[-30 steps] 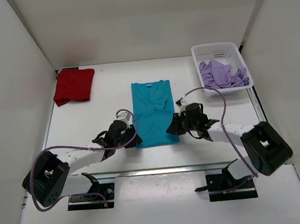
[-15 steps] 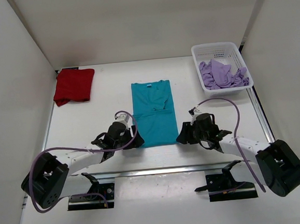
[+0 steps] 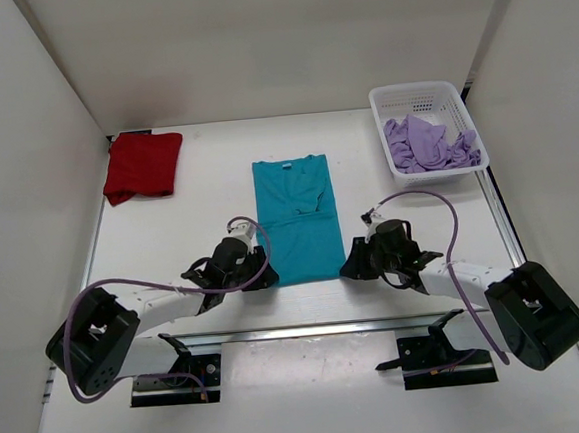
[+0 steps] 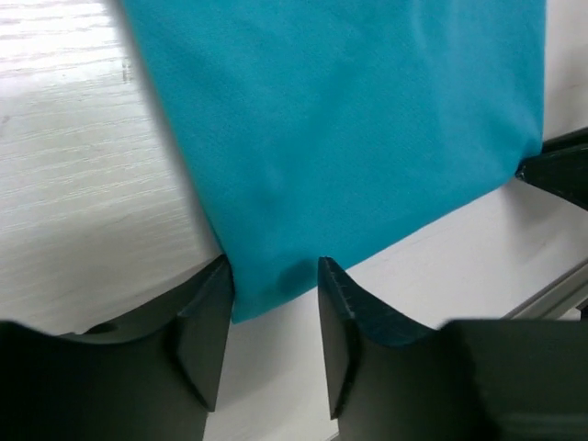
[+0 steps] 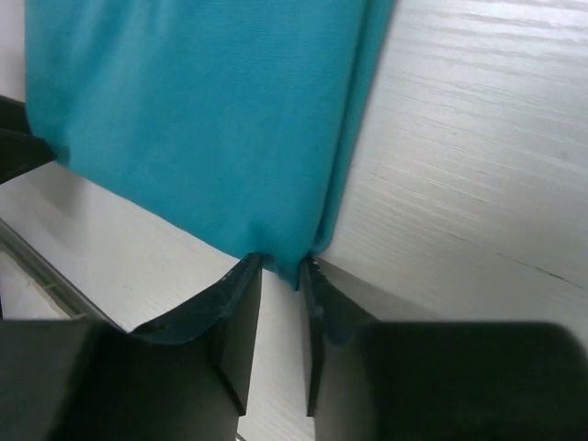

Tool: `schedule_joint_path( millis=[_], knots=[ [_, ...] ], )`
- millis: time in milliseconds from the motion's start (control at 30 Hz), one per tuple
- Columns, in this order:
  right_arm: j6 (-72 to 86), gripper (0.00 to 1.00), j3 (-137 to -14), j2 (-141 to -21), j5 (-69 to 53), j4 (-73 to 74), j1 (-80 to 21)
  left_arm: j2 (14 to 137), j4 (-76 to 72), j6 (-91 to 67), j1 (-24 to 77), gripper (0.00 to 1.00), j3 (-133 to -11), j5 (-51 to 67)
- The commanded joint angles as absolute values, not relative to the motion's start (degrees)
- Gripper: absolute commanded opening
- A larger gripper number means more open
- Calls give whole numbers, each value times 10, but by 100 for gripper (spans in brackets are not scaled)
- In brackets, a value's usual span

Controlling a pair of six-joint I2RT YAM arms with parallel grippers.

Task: Fold and stack the t-shirts

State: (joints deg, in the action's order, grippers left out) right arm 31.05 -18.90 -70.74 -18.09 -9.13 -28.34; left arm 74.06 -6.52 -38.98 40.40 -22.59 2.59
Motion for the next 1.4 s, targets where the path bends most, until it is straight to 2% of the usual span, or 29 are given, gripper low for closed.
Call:
schedule_joint_path(
  millis=[0, 100, 200, 300, 400, 500, 633, 833, 933, 1000, 1133, 1200, 1367],
  knots=[
    [312, 24, -188, -707, -175, -114, -295, 740, 0, -380, 413, 54, -214, 35],
    [309, 28, -190, -710, -176, -110, -286, 731, -1, -377, 403, 53, -208, 34],
    [307, 21, -184, -710, -184, -116, -282, 722, 20, -375, 404, 49, -204, 19],
    [308, 19, -188, -711, -185, -119, -279, 723, 28, -372, 410, 47, -200, 12],
    [308, 13, -186, -715, -187, -126, -282, 729, 12, -377, 417, 38, -192, 23],
    [306, 2, -183, -714, -185, -134, -286, 740, 7, -384, 425, 19, -192, 18],
    [311, 0, -176, -697, -163, -116, -309, 719, 0, -394, 427, 0, -185, 10],
    [366, 0, -134, -605, -99, -19, -415, 618, 113, -410, 477, 0, -162, 18],
    [403, 0, -144, -532, -61, 65, -485, 536, 186, -418, 469, 0, -158, 48],
    [403, 0, -164, -491, -54, 100, -490, 495, 234, -404, 454, 0, -196, 50],
    [338, 0, -276, -513, -98, 131, -415, 518, 279, -363, 402, 0, -307, 81],
    [292, 0, -373, -568, -138, 146, -346, 580, 268, -351, 369, 0, -363, 101],
    [237, 0, -535, -721, -173, 132, -248, 723, 237, -303, 284, 0, -534, 119]
  ],
)
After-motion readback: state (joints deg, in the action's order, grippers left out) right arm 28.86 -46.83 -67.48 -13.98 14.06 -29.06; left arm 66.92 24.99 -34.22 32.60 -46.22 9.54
